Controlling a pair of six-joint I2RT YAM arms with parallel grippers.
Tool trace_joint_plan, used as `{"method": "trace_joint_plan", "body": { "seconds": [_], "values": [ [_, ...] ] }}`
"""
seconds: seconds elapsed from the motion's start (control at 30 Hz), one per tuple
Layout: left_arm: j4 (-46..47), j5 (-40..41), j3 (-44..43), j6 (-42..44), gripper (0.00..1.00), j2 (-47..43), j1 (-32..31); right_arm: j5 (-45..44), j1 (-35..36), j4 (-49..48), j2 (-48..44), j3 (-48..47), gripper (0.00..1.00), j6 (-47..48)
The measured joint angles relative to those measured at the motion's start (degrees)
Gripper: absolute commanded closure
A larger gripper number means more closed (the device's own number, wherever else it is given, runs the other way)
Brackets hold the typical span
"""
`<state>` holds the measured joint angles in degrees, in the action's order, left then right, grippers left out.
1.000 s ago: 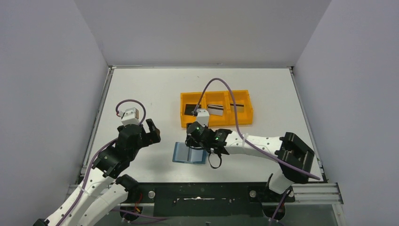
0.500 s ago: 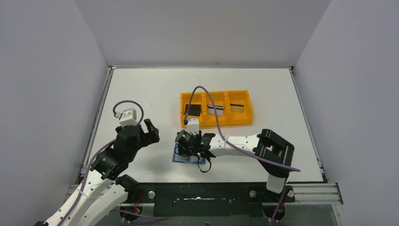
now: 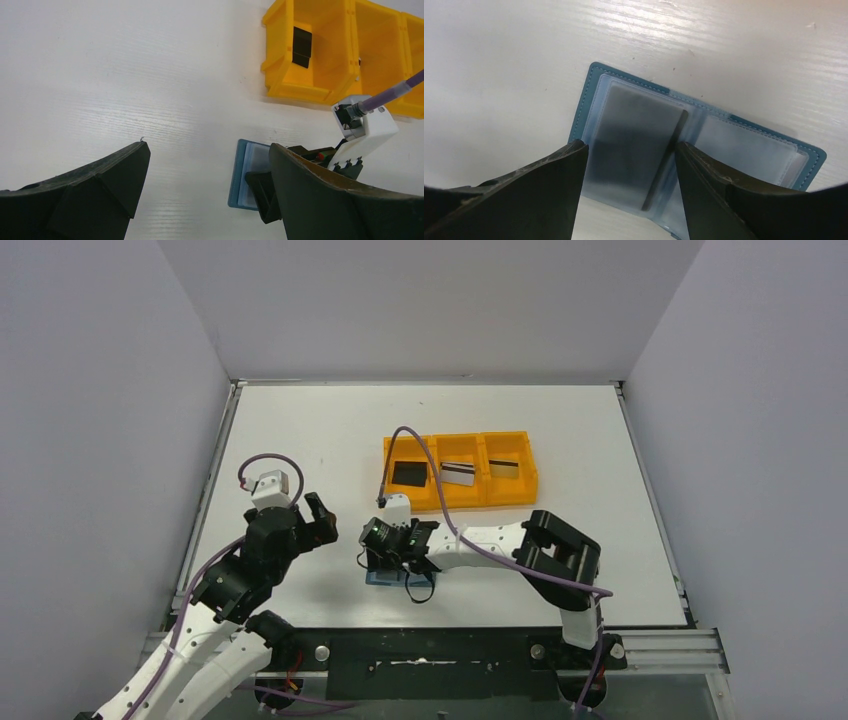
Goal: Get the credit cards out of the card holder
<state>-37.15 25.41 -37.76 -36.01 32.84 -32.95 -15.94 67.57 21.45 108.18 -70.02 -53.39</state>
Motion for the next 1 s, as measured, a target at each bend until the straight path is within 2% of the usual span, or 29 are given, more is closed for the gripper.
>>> {"method": "trace_joint_plan", "body": {
  "seconds": [0.07, 0.23, 0.57, 0.7, 0.83, 1.0],
  "values": [
    [0.02, 0.02, 0.0, 0.0, 0.09, 0.02, 0.02, -0.09, 0.02, 0.31, 1.4, -1.22, 0.36, 0.04],
    [0.02, 0.07, 0.0, 0.0, 0.08, 0.02, 0.04, -0.7, 0.02, 2.54, 3.02, -3.72, 0.51, 0.04],
    [0.02, 0.09, 0.0, 0.02, 0.08, 0.13, 0.04, -2.21, -0.07, 2.75, 2.73, -3.13, 0.72, -0.37],
    [0.02, 0.04, 0.0, 0.02, 0.08, 0.48, 0.04, 0.28, -1.22, -2.27, -0.28, 1.95, 0.75, -0.22],
    [0.22, -1.6, 0.02, -0.46, 0.06, 1.16, 0.07, 6.03, -3.93, -10.08, -6.45, 11.13, 0.76, 0.0],
    [6.78, -11.87, 3.06, -5.03, 0.06, 3.08, 0.11, 13.81, -8.33, -22.45, -10.75, 20.0, 0.76, -0.85]
  ]
}}
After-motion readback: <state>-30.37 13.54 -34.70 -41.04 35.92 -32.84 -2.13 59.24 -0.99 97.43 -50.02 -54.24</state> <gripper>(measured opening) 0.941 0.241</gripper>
